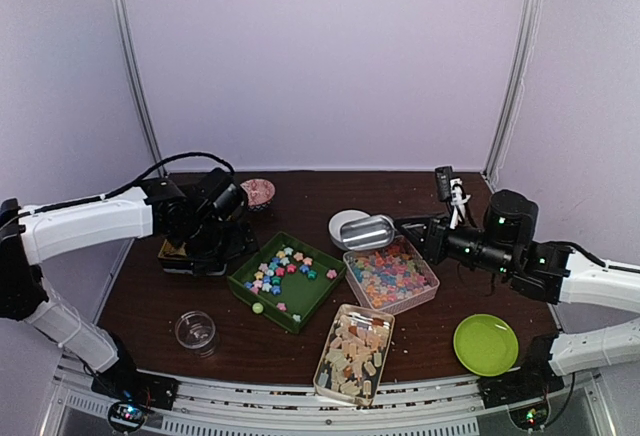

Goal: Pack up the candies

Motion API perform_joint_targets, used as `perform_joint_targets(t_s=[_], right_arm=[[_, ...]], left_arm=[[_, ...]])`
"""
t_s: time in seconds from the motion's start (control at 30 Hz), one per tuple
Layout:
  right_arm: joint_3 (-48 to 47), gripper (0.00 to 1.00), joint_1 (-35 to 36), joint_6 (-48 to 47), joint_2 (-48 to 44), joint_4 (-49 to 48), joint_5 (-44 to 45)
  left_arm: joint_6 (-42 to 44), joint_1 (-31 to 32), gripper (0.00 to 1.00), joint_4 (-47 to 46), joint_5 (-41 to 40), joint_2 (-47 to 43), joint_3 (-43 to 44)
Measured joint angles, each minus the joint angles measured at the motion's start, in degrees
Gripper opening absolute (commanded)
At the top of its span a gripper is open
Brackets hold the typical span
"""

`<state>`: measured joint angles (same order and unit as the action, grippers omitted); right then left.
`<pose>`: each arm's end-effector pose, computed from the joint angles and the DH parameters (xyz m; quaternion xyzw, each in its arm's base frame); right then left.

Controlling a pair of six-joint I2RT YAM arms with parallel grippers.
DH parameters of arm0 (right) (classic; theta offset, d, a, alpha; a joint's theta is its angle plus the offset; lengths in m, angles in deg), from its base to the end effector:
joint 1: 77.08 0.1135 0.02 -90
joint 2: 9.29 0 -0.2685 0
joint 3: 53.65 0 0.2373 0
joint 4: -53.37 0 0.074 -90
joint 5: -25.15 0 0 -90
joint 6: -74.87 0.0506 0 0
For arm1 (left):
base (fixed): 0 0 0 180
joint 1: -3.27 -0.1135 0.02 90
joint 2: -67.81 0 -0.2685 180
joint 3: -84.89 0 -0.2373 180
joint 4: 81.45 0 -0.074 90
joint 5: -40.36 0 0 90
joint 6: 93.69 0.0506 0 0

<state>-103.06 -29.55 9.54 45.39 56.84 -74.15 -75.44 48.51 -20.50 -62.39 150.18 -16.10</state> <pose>0.1449 0.1704 0.2920 -0.2016 0.7310 0.4321 0.4882 0.2014 -0.1872 0.2546 -0.2462 0.9375 -0.1318 0.2078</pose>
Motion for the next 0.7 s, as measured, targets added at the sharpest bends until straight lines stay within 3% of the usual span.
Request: perform_joint_targets(t_s=[0.27, 0.7], right_arm=[[0.00, 0.00, 0.02, 1.33, 0.00, -0.70, -0.76], [0.02, 0.00, 0.13, 1.38, -0.33, 0.00, -0.85]], left_arm=[[-10.32, 1.22, 0.70, 2.51, 2.16, 5.11, 1.27], [-14.49, 1.27, 0.44, 2.84, 5.29, 11.17, 1.57]])
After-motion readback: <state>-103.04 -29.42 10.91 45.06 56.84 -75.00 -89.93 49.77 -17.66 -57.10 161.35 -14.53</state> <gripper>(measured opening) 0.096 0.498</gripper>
